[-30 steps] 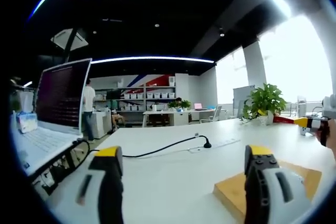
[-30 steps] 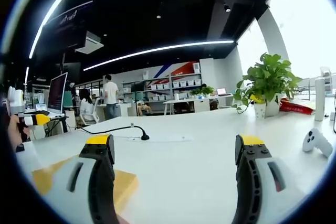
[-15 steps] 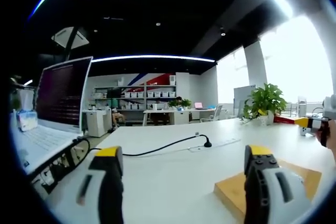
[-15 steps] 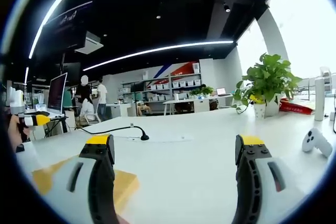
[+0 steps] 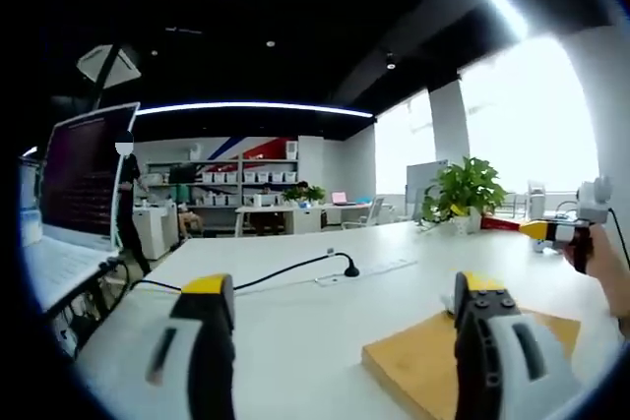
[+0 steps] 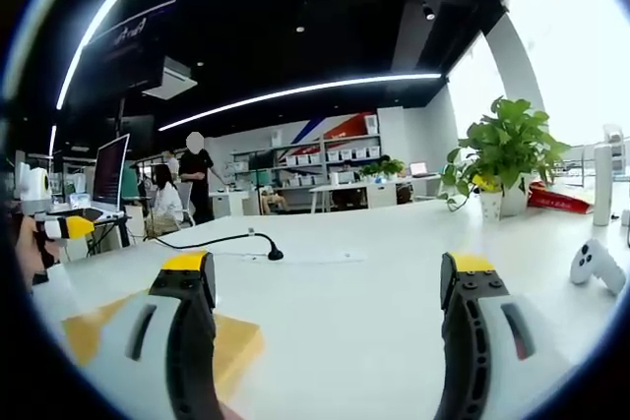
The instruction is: Pick up the toothpaste unscrew the cap squeeze it onto the small board screw the cap back on and return it to the table
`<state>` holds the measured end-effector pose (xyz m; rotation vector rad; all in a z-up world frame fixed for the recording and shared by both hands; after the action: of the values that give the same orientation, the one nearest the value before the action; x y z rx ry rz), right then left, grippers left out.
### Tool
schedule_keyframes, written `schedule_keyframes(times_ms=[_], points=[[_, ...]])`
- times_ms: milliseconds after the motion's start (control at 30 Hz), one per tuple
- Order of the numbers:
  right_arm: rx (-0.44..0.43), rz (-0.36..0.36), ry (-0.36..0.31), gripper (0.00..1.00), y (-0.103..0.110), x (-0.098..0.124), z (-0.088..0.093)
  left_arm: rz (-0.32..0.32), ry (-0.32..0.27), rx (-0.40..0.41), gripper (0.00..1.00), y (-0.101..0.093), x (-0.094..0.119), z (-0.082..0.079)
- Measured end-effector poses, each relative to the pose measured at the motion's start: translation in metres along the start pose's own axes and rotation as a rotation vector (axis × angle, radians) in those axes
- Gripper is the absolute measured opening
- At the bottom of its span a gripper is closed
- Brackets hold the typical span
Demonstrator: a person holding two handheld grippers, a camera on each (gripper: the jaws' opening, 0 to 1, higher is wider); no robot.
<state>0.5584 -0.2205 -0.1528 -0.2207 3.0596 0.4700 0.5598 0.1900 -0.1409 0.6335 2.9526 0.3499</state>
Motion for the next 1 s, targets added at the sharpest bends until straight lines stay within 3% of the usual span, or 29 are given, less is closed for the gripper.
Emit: schedule_keyframes(times_ms=[200, 400, 500, 700, 800, 1000], points=[[0.006, -0.016, 0.014, 0.99, 0.002, -0.001, 0.001, 0.105, 0.054, -0.101, 0.94, -0.031, -0.012, 0.003], [0.017, -0.048, 0.036, 0.96, 0.005, -0.003, 0.003, 0.341, 0.071, -0.045, 0.94, -0.071, -0.023, 0.01], [0.024, -0.061, 0.049, 0.95, 0.008, -0.004, 0.004, 0.422, 0.088, -0.012, 0.94, -0.086, -0.026, 0.014], [0.032, -0.065, 0.061, 0.95, 0.008, -0.004, 0.006, 0.512, 0.131, -0.013, 0.95, -0.108, -0.031, 0.02], [0.039, -0.108, 0.091, 0.91, 0.013, -0.006, 0.009, 0.588, 0.166, 0.006, 0.96, -0.122, -0.033, 0.025], [0.072, -0.136, 0.167, 0.9, 0.021, -0.01, 0.018, 0.643, 0.184, 0.027, 0.99, -0.142, -0.036, 0.028]])
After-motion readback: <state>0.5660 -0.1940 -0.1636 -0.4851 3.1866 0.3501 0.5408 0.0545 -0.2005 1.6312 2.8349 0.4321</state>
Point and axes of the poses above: the point that each gripper's makers call its tool centre point, and the gripper's own axes: x roughly backward along the fingers, y roughly to its left, z roughly out of its underside, the point moved 10 cm from there along x, roughly backward along the fingers, and after that the axes turned 14 degrees about -x, right-handed, at the moved point
